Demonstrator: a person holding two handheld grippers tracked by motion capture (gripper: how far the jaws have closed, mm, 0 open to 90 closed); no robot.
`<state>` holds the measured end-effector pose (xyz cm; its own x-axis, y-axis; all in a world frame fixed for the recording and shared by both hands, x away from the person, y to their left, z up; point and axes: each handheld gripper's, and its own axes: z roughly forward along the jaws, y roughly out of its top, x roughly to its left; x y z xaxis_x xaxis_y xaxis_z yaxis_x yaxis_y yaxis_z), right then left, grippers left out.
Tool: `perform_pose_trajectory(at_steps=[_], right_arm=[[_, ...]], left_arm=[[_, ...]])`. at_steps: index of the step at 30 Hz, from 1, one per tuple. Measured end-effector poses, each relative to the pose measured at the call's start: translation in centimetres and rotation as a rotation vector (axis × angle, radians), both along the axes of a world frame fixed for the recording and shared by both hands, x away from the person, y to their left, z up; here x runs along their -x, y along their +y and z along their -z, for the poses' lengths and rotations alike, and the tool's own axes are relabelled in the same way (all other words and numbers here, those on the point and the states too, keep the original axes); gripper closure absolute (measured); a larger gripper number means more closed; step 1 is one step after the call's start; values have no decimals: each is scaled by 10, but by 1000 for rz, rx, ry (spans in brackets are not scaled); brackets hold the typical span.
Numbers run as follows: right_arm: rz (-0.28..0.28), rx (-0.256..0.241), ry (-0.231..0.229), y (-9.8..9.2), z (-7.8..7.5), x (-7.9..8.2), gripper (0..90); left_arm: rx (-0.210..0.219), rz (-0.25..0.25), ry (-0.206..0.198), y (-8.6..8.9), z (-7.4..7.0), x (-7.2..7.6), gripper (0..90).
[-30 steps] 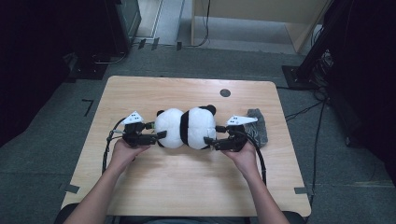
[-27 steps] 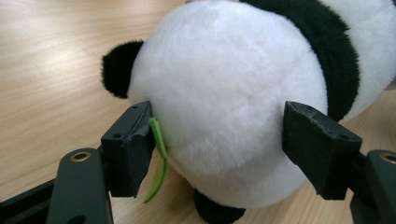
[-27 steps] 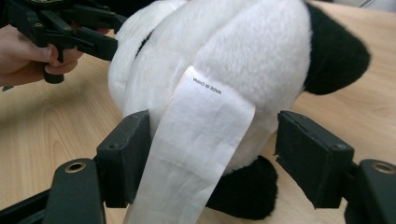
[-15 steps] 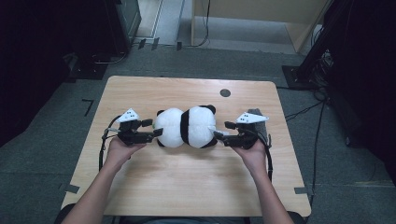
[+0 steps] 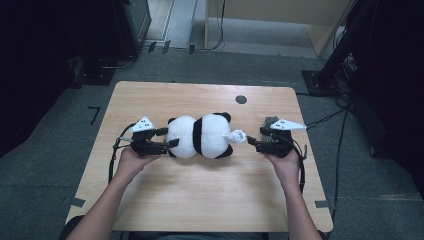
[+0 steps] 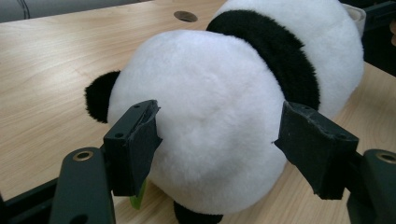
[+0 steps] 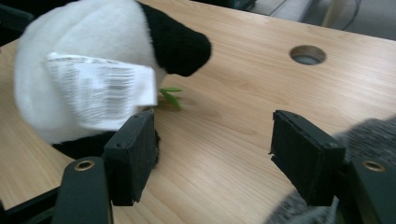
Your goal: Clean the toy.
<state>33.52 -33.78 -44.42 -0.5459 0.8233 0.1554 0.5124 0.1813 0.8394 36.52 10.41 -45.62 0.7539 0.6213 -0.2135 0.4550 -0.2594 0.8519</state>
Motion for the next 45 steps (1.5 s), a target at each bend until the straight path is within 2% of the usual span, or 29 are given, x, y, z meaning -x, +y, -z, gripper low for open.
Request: perform_pose_trajectory(at_steps=[5,14,18,24,28,31,35,39,45], right_arm=[[60,14,12,-18,5,-4,314],[157,61,29,-48,12,-11,314],[192,57,28,-60,14,-13,314],[235,44,65,-73,26,-24,322],[252,34,96,-78,36,-31,360],[253,48,117,-79,44,-35,407],[243,53,144,-80,53,-40,461],[241,62,166,-78,56,-42,534],[248,48,177,-75,58,-43,594]], left_arm=[[-28,-14,3,0,5,-5,286],[-15,-15,12,-2,9,-8,285],[-5,-23,14,-2,11,-9,284],[-4,-23,12,-2,11,-10,285],[-10,-27,10,-2,11,-11,285],[-35,-33,7,1,8,-10,290],[-16,-45,8,6,8,-11,298],[-10,-40,23,3,14,-14,297],[-10,-45,-5,1,20,-18,233]])
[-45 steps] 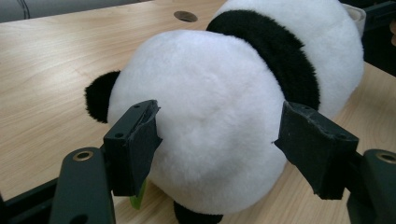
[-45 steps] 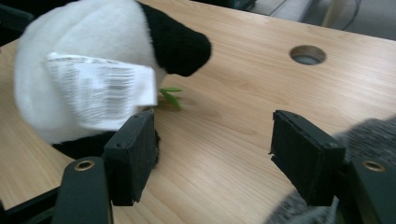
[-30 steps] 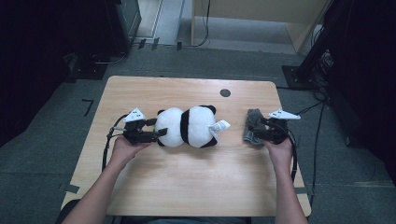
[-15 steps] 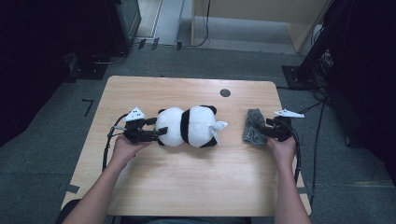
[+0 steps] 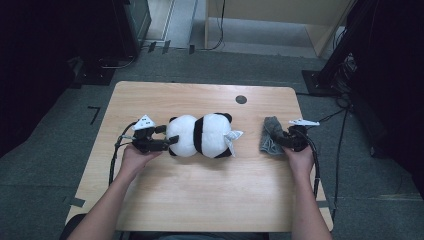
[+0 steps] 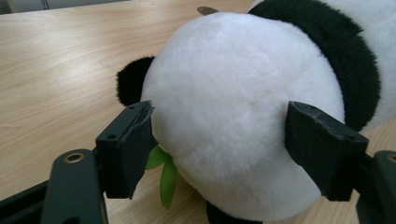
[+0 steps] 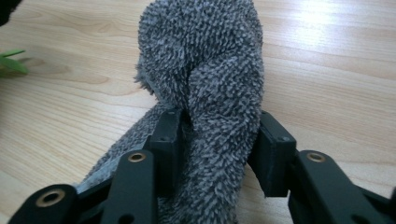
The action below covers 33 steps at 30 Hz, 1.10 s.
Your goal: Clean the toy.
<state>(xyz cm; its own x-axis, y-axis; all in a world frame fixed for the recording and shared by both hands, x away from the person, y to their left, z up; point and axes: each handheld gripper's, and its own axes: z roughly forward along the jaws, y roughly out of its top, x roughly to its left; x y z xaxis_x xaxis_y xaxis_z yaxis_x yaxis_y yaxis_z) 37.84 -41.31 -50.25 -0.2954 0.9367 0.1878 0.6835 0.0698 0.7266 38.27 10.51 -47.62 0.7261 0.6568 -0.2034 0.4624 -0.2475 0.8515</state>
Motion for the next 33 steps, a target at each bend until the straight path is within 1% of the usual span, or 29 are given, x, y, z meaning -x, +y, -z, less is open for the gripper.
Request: perform_pose_trajectory(at_steps=[3,5,6,10,12,13,14,16,17,20,24,25,27,29,32,33], right_arm=[[0,10,4,0,3,-2,612],[-8,15,3,1,5,-3,631],[-9,15,6,1,5,-3,642],[-14,22,11,1,5,-3,658],[-14,23,17,1,6,-4,668],[-11,25,21,1,6,-4,672],[-7,19,26,1,6,-4,672],[1,7,36,1,6,-5,685],[3,5,41,0,6,-5,695],[3,5,57,1,3,-5,730],[5,0,73,1,-3,-5,762],[15,-8,75,0,-4,-4,764],[34,-23,85,0,-7,-2,765],[31,-27,82,1,-9,0,765],[22,-37,62,2,-14,3,765],[20,-40,52,3,-17,4,765]], left_arm=[[7,0,-7,0,3,-2,206],[11,9,-10,0,6,-5,179],[15,10,-7,-1,8,-6,173],[40,6,56,-1,13,-12,168],[40,6,73,-1,14,-13,171],[39,14,72,-1,14,-12,182],[40,25,64,-1,13,-11,223],[37,32,54,-2,10,-9,345],[37,34,52,-3,10,-8,367],[47,33,67,-3,9,-8,402],[49,34,79,-2,8,-7,465],[49,30,83,-3,7,-7,474],[56,16,104,-3,6,-7,487],[54,13,106,-4,6,-6,506],[42,17,98,-4,5,-5,541],[44,16,105,-4,4,-5,555]])
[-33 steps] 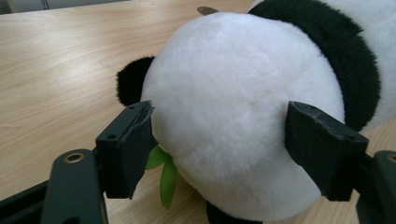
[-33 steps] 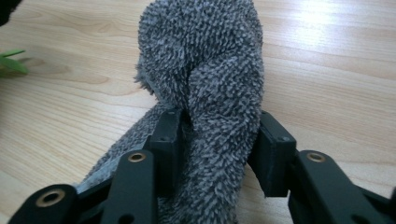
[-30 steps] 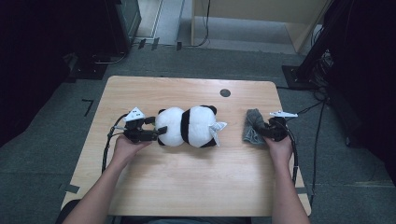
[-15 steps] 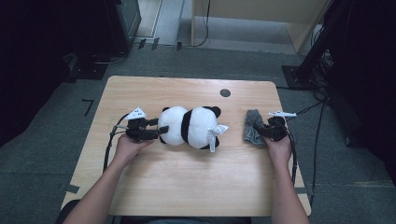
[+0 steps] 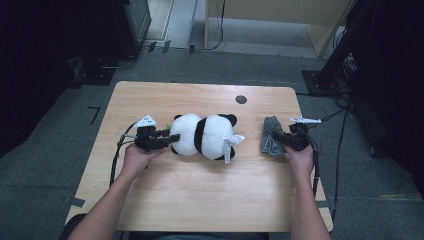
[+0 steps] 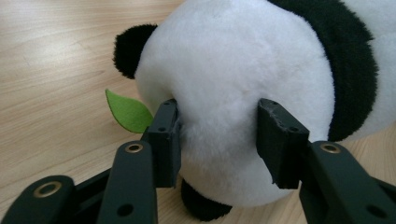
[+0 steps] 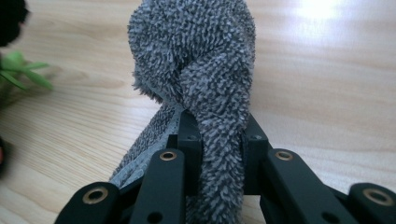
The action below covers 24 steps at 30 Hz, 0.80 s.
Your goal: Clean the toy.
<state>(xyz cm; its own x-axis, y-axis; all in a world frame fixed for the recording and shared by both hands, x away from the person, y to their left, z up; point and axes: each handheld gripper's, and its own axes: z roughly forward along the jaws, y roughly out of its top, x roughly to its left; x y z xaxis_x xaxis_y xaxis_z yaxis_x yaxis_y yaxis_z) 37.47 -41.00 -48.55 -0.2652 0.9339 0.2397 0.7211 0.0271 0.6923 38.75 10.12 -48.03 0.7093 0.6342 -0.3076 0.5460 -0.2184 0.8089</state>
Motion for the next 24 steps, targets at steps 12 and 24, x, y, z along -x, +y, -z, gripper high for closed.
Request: perform_pose_trajectory(at_steps=[12,24], right_arm=[[-68,9,-65,19,-29,13,765],[-168,38,-92,57,-65,6,764]], left_arm=[[7,-36,18,1,-8,15,644],[0,-66,3,-2,-6,17,635]])
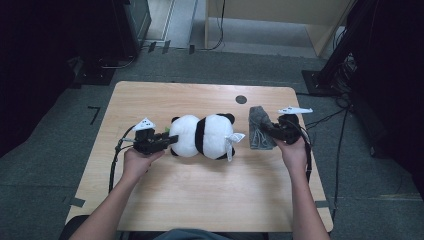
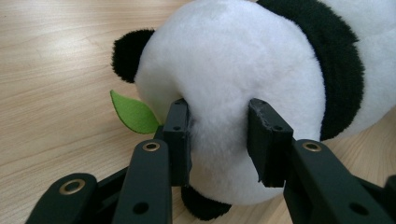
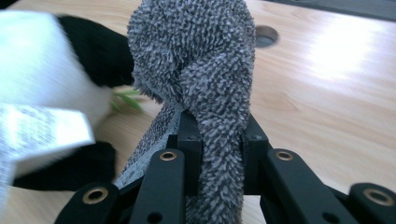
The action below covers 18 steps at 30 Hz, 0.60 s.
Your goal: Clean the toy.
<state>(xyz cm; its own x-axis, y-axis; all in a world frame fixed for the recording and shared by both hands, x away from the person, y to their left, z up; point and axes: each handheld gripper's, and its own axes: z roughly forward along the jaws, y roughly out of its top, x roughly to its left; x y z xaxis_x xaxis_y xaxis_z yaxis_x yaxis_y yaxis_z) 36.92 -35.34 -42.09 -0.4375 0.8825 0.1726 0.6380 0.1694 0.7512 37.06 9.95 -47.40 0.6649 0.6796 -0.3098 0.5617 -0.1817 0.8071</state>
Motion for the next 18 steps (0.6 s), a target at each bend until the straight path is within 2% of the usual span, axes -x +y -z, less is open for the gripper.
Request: perform_pose_trajectory(at_steps=[7,13,18], right_arm=[[-94,47,-53,41,-39,-6,764],[-162,62,-79,70,-72,-9,764],[-217,81,-95,94,-93,-13,764]], left_arm=[[3,0,-5,1,1,1,633],[9,-6,-4,0,1,3,633],[6,-9,1,1,0,4,634]])
